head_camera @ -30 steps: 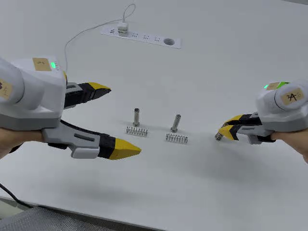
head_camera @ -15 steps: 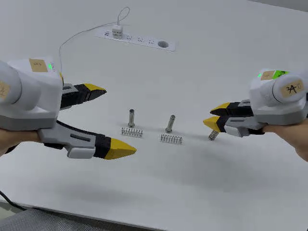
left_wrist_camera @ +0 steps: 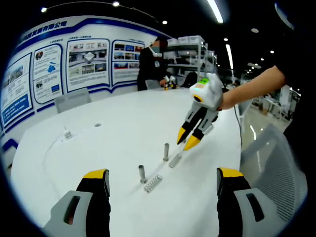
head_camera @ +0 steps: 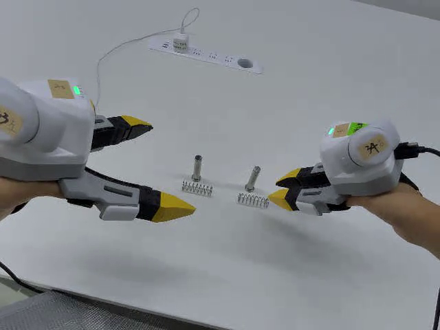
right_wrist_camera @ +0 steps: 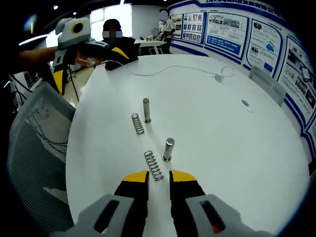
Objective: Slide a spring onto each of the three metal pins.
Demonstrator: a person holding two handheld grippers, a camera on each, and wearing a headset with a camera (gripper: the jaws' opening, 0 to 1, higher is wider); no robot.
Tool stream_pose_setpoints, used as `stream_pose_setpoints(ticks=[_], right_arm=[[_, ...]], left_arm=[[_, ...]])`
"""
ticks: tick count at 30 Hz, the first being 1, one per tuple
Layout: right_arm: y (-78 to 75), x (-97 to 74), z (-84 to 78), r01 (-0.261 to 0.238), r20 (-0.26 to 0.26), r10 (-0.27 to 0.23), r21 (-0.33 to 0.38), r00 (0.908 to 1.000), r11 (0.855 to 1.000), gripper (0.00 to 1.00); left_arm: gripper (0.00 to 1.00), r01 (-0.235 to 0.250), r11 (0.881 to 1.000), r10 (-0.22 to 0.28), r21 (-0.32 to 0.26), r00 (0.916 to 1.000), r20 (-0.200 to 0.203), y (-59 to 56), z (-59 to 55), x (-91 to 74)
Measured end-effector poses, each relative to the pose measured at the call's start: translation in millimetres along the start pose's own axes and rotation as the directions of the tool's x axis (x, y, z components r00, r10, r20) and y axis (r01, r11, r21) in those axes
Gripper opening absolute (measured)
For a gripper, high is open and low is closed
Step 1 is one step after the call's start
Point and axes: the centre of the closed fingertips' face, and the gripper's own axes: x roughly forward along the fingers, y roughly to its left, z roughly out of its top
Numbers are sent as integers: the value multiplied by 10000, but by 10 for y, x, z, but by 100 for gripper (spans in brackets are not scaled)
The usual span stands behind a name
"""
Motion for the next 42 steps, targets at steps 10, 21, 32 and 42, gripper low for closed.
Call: stream_pose_setpoints(ticks=[10, 21, 32, 42], right_arm=[[45, 209, -158, -484, -1180, 326, -1342, 9925, 9898, 17], [99, 340, -179, -1077, -1415, 918, -1087, 9857, 9882, 12], [142, 315, -173, -816, -1417, 662, -1060, 9877, 9910, 11], [278, 46, 49, -855, -874, 773, -948, 9932, 9918, 10]], left_arm=[[90, -70, 9998, 65, -200, 9997, -214, 11, -112, -17], [90, -99, 9992, 86, -391, 9994, -344, -6, -183, -23], [89, -6, 9995, -8, -325, 9991, -415, -31, -171, -8], [88, 350, 9994, -347, 54, 9986, -396, -129, -72, 65]])
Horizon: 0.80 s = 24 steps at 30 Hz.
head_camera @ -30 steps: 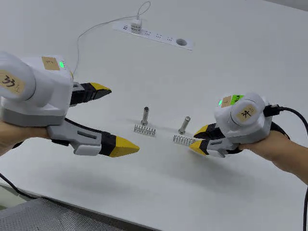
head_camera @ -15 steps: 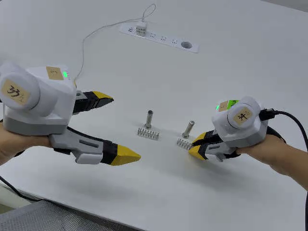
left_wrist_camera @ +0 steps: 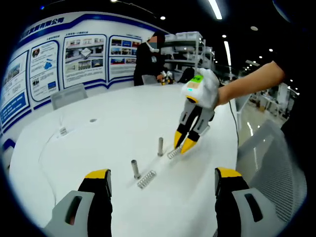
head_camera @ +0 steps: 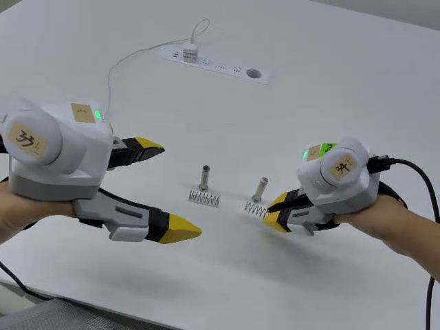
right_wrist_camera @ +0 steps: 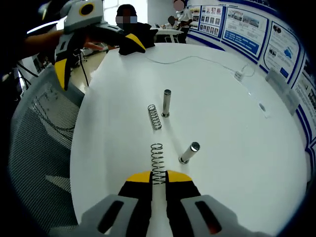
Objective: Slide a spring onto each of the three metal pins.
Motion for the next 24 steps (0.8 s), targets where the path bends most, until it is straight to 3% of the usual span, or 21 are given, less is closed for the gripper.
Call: stream_pose_setpoints(ticks=[10, 12, 15, 20, 24], right_arm=[[264, -306, 308, -107, 635, 183, -1182, 9978, 9929, 10], [296, -336, 320, -34, 520, 127, -1752, 9986, 9845, 10], [380, -342, 329, -79, 523, 185, -1949, 9985, 9808, 10], [568, -398, 458, -309, 954, 537, -2263, 9940, 9736, 10], [635, -424, 518, -316, 928, 590, -2728, 9939, 9615, 10]], left_arm=[[80, 764, 9955, -771, 564, 9970, 97, -265, 117, 196], [74, 1158, 9913, -1150, 624, 9932, -164, -341, 78, 243], [65, 1468, 9861, -1450, 783, 9890, -282, -419, 59, 304], [59, 1929, 9741, -1879, 1182, 9808, -528, -552, 45, 362], [56, 2075, 9673, -1992, 1459, 9775, -693, -596, 23, 387]])
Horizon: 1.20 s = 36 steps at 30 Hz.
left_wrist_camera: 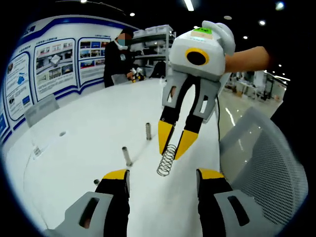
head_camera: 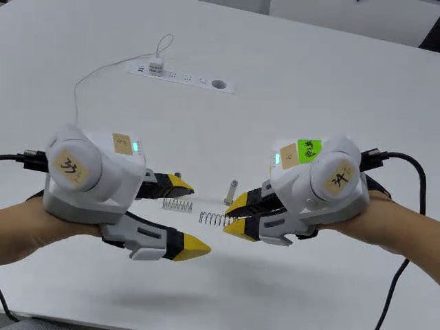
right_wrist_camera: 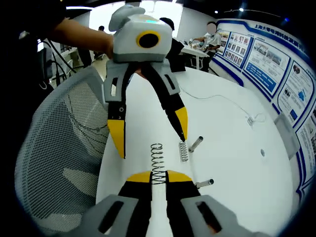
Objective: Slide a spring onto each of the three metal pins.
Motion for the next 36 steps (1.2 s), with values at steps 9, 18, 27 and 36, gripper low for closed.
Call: stream_pose_setpoints(ticks=[9, 18, 27, 36], right_arm=[[86, 8, 63, -134, -78, 131, -349, 9999, 9993, 10], [149, -2, 109, -157, 49, 159, -449, 9999, 9989, 10], [171, -25, 100, -66, 81, 68, -335, 9999, 9994, 10], [177, -148, 107, 78, 43, -76, -454, 10000, 9989, 11]], left_arm=[[34, 476, 9983, -474, 333, 9989, -51, -97, 59, 3], [22, 618, 9957, -590, 697, 9974, -408, -134, 31, 4], [12, 765, 9915, -712, 1051, 9961, -524, -196, 24, 6], [10, 833, 9782, -848, 1905, 9964, -1, -232, 107, 13]])
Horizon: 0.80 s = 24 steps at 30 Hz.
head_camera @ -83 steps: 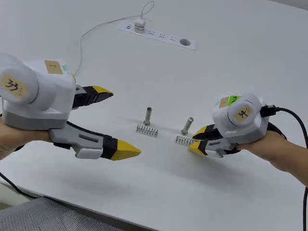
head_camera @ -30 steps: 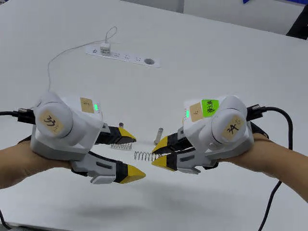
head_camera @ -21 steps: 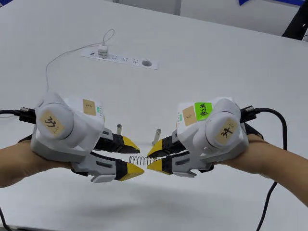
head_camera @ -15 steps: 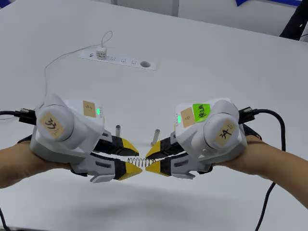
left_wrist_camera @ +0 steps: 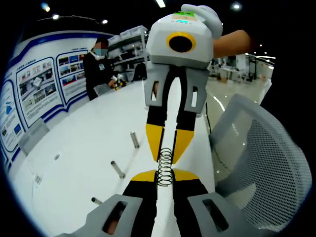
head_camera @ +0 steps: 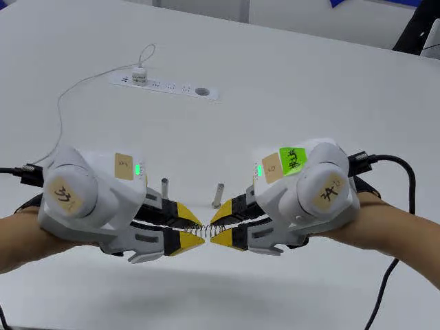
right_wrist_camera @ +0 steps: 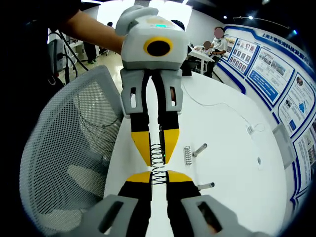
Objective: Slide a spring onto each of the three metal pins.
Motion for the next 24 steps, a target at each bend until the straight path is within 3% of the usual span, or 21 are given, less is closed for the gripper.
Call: stream_pose_setpoints(ticks=[3, 6, 9, 15, 24], right_arm=[[-28, -22, 3, 55, 354, -58, 80, 9994, 10000, 12], [-52, -32, -33, 113, 372, -129, 423, 9992, 9990, 17], [-59, -31, -95, 112, 260, -124, 478, 9996, 9988, 16], [-28, -24, -72, -103, 587, 62, 709, 9983, 9974, 12], [-28, -91, 25, -324, 776, 281, 535, 9966, 9980, 11]], left_arm=[[10, -21, 9999, 21, 114, 10000, 69, 10, 16, 9], [10, -65, 9999, 63, 159, 9999, 142, 32, 39, 7], [10, -37, 9999, 35, 108, 9998, 185, 41, 43, -2], [10, 92, 9999, -96, 136, 9995, 309, 13, 64, -14], [10, 36, 9993, -37, 366, 10000, 6, -1, 22, 3]])
